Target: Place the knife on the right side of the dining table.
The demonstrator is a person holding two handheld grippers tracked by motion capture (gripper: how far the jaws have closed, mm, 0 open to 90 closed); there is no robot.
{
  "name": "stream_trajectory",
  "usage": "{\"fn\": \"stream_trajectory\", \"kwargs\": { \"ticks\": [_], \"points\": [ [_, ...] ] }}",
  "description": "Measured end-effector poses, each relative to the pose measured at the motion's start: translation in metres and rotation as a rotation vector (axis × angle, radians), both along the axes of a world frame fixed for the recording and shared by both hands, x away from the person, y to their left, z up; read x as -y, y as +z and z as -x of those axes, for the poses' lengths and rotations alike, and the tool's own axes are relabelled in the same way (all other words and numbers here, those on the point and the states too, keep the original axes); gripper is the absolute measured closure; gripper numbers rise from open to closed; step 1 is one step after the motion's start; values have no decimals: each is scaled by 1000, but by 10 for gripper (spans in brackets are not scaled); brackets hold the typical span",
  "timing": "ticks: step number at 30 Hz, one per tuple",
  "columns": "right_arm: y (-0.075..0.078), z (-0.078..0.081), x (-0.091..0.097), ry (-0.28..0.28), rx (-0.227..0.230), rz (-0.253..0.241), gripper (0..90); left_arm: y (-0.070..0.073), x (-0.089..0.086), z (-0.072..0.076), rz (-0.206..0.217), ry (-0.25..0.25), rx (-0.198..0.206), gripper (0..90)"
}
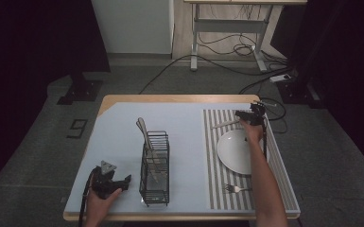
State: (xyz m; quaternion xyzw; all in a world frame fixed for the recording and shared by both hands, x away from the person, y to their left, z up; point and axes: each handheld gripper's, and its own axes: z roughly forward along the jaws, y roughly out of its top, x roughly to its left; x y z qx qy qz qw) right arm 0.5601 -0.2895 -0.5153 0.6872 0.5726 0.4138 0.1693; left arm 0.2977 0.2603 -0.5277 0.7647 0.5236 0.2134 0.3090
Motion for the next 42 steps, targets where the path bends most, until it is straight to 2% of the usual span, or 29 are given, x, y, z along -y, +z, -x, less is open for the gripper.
{"fn": "stream_trajectory", "kwargs": {
  "ticks": [2,3,9,14,22,34,35,36,42],
  "points": [
    [-1,-2,-2,0,-5,7,433,0,0,0,0,0,0,136],
    [-3,-6,-5,3,-26,14,437,0,0,0,0,0,1,136],
    [-8,-12,-15,11,-27,75,449,0,0,0,0,1,0,136],
    [-7,-10,-13,6,-41,64,457,0,0,0,0,1,1,136],
    [-7,-9,-13,-5,-58,78,454,0,0,0,0,0,1,136],
    [-5,-6,-11,-8,-27,52,443,0,0,0,0,0,1,136],
    [-3,-2,-11,3,7,32,452,0,0,0,0,0,0,136],
    [-2,1,-12,12,16,25,453,0,0,0,0,1,0,136],
    [5,16,-18,72,21,23,447,0,0,0,1,2,2,137]
  ]
}}
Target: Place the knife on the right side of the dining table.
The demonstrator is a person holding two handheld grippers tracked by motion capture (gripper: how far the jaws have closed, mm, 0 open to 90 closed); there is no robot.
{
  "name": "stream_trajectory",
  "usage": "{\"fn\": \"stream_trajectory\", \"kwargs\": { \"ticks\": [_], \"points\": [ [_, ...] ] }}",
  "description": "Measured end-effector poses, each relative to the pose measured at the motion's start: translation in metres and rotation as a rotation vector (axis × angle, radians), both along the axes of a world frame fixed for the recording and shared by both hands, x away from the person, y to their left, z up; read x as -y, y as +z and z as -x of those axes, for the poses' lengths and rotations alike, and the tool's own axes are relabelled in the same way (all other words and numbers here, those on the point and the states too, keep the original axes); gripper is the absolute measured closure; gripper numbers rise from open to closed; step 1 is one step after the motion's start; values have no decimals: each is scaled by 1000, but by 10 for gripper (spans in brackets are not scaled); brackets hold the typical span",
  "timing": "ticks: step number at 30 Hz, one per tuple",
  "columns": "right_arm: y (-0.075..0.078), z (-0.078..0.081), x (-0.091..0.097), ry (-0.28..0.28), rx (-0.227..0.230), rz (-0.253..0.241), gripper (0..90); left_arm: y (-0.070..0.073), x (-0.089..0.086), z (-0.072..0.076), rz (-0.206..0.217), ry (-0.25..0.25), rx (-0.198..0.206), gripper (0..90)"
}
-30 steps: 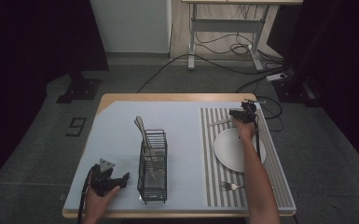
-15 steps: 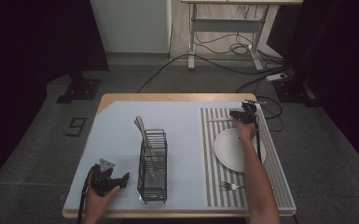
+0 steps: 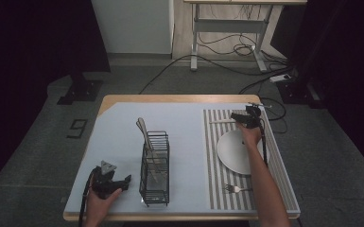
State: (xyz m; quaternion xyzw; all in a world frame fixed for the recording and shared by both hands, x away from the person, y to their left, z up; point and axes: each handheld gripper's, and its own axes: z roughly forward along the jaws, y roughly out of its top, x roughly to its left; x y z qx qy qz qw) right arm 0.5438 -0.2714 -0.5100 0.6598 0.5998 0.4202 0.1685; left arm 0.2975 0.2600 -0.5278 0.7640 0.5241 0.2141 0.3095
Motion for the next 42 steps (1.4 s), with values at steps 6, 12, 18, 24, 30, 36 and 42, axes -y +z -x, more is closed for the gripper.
{"fn": "stream_trajectory", "kwargs": {
  "ticks": [6,12,18,24,30,36,42],
  "points": [
    [16,26,-8,59,30,-1,439,0,0,0,0,0,0,137],
    [40,65,-24,136,94,-16,432,0,0,0,0,-1,0,137],
    [50,93,-37,201,141,-36,432,0,0,0,-1,-1,-3,137],
    [52,125,-50,270,170,-39,430,0,0,0,-2,-2,-3,137],
    [44,153,-66,334,178,-53,428,0,0,0,0,0,-2,137],
    [35,174,-86,414,179,-50,422,0,0,0,0,0,-2,137],
    [24,184,-98,476,180,-56,416,0,0,0,0,0,-1,137]
  ]
}}
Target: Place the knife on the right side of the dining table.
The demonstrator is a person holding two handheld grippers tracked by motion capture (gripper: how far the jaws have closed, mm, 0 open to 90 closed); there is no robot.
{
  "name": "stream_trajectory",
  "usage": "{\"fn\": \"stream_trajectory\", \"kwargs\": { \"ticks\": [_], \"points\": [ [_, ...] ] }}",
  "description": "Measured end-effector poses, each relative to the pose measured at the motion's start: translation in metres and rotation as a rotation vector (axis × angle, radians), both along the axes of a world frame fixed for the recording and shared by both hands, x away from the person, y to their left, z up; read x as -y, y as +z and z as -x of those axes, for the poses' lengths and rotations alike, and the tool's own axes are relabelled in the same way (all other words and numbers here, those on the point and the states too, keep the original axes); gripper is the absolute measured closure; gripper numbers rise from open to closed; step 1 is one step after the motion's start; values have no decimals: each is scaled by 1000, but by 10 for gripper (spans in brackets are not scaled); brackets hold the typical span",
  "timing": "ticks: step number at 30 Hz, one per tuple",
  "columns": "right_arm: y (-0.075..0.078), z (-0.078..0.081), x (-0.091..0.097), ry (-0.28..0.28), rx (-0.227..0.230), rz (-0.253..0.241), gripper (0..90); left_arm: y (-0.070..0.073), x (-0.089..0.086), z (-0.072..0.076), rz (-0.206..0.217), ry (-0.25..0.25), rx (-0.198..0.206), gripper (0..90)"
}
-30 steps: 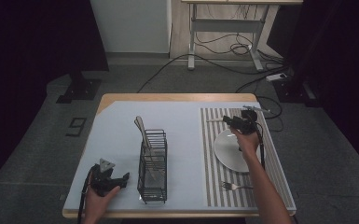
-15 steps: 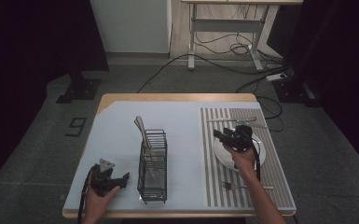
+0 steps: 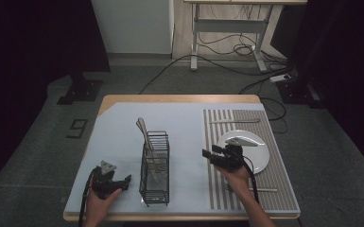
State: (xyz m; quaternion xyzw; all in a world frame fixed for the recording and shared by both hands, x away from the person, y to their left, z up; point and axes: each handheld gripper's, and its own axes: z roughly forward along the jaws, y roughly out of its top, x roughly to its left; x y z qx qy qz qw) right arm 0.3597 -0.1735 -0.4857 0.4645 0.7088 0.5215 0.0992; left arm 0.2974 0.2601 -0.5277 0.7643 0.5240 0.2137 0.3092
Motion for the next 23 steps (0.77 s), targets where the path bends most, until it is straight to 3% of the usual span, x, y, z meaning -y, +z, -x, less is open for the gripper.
{"fn": "stream_trajectory", "kwargs": {
  "ticks": [5,10,23],
  "points": [
    [-12,3,-13,43,-6,28,412,0,0,0,0,1,0,138],
    [-14,6,-21,69,-4,44,411,0,0,0,0,0,-1,138],
    [-18,6,-24,71,-10,51,408,0,0,0,0,-1,-1,137]
  ]
}}
